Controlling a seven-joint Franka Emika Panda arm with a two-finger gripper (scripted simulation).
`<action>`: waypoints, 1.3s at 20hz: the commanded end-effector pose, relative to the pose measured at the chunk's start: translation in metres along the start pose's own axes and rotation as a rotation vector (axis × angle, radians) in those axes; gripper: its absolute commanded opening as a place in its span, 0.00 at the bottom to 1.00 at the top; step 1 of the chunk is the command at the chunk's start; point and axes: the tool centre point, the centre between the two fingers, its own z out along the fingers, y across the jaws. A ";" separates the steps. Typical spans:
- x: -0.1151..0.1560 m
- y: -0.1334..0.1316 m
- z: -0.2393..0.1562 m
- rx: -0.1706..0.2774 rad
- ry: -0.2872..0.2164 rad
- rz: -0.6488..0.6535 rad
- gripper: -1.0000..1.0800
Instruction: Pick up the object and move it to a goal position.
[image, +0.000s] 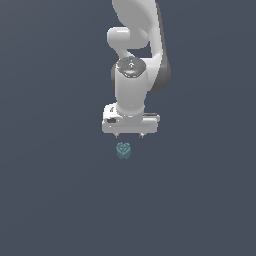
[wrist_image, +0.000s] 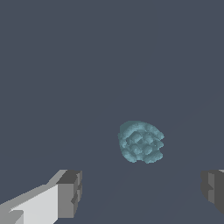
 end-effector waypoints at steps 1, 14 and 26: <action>0.000 0.000 0.000 0.000 0.000 0.000 0.96; 0.006 -0.008 -0.012 -0.016 0.011 -0.043 0.96; 0.005 -0.006 -0.003 -0.008 0.008 0.093 0.96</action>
